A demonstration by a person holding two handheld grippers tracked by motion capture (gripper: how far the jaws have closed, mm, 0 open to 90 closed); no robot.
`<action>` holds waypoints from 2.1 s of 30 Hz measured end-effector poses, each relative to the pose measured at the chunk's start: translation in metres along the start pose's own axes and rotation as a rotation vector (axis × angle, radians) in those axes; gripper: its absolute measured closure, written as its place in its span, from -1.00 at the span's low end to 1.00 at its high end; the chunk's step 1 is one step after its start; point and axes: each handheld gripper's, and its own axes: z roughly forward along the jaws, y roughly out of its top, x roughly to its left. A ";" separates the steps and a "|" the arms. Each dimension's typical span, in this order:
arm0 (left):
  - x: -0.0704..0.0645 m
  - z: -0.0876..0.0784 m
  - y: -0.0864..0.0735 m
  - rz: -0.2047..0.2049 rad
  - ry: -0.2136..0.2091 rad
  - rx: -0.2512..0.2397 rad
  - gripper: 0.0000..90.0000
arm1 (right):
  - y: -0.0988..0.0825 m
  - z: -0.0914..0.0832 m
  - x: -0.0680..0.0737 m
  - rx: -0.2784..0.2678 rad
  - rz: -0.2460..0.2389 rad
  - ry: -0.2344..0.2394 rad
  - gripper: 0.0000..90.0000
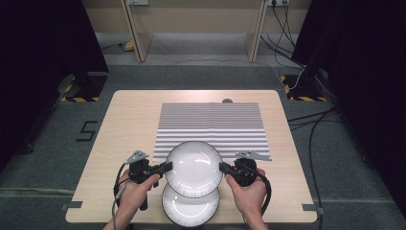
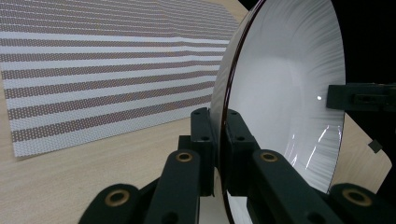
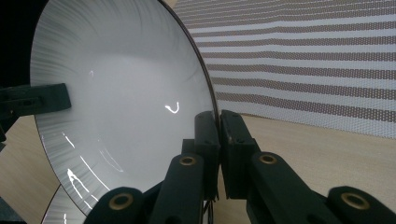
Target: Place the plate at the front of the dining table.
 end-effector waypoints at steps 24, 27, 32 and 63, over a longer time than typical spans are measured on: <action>-0.002 0.007 0.009 0.006 -0.003 -0.024 0.88 | 0.010 -0.002 -0.004 -0.023 -0.003 -0.021 0.92; -0.003 0.008 0.011 0.009 -0.002 -0.025 0.88 | 0.011 -0.001 -0.005 -0.025 -0.001 -0.021 0.92; -0.003 0.011 0.014 0.009 -0.002 -0.031 0.88 | 0.015 -0.001 -0.006 -0.029 -0.002 -0.026 0.92; -0.003 0.020 0.029 0.021 0.001 -0.060 0.88 | 0.030 0.001 -0.013 -0.059 0.001 -0.037 0.91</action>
